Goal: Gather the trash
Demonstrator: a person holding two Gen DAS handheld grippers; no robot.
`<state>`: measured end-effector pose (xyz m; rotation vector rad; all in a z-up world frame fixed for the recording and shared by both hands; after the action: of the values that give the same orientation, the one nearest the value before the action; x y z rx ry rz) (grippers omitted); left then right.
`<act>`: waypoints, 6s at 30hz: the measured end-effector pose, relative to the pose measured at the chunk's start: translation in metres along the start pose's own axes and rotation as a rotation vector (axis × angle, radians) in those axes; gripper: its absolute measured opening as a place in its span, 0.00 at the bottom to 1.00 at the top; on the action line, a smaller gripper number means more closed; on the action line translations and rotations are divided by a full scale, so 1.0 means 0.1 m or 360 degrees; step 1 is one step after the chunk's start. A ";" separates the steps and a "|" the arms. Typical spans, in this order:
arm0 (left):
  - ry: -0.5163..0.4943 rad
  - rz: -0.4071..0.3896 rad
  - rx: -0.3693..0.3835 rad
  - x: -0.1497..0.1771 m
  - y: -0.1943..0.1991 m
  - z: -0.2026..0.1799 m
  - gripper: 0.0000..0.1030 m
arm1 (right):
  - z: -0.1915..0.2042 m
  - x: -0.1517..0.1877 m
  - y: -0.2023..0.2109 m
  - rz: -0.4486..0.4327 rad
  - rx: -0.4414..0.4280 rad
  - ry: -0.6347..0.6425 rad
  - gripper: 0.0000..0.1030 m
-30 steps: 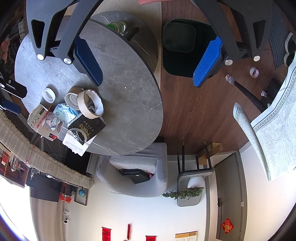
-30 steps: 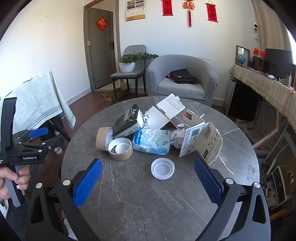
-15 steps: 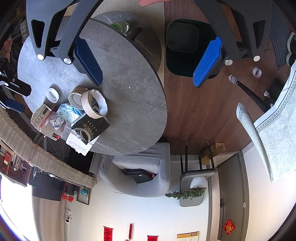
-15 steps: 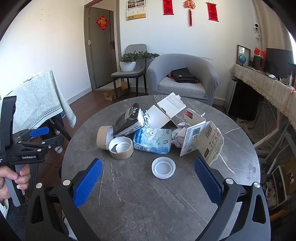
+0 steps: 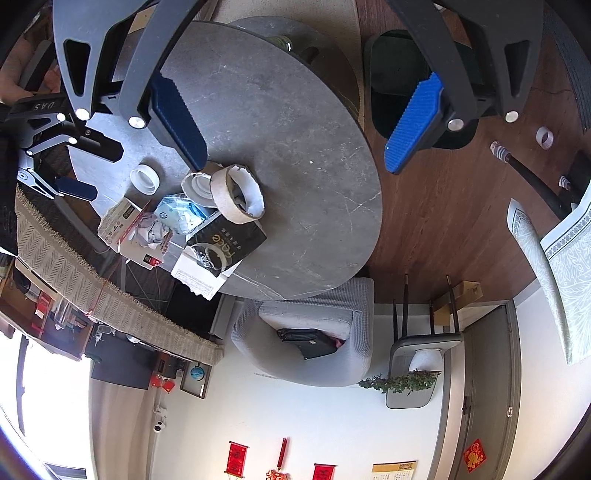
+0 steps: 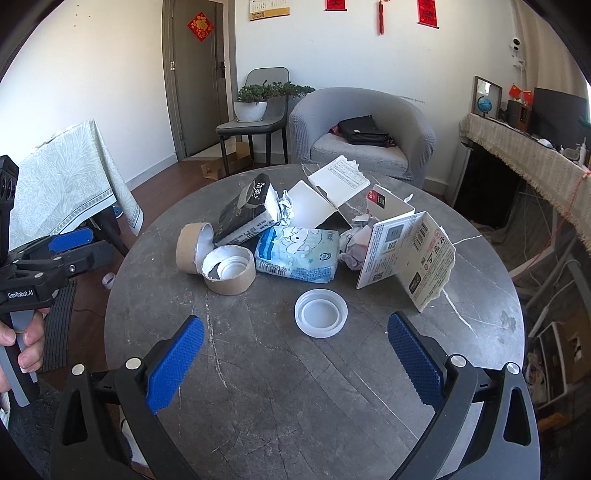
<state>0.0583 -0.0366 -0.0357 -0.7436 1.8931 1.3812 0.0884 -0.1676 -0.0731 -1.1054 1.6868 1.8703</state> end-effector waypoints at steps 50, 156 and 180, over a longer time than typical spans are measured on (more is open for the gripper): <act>0.0291 0.0225 0.0564 -0.15 -0.73 -0.35 0.04 | -0.07 0.06 -0.43 0.0224 -0.0072 0.0070 0.38; 0.0325 0.0289 -0.0196 0.37 0.36 2.78 0.53 | 3.49 0.23 -2.32 0.0774 -0.0463 0.0551 0.39; 0.0312 0.0001 -0.0127 -0.12 0.82 2.56 0.64 | 3.39 0.36 -2.43 0.0778 -0.0455 0.0535 0.46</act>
<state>0.0496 0.2326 -0.0344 -0.9484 1.9955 1.4359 0.1459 0.1970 -0.2702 -1.2568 2.0682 2.3938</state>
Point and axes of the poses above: each gripper's, at about its wrist camera, not at the fingertips, and y roughly against the way its jaws point, z to its left, x to its underside, the point moved 7 cm from there along -y, roughly the way its jaws point, and after that the axes turned 5 degrees about x, right-handed, at the moved point
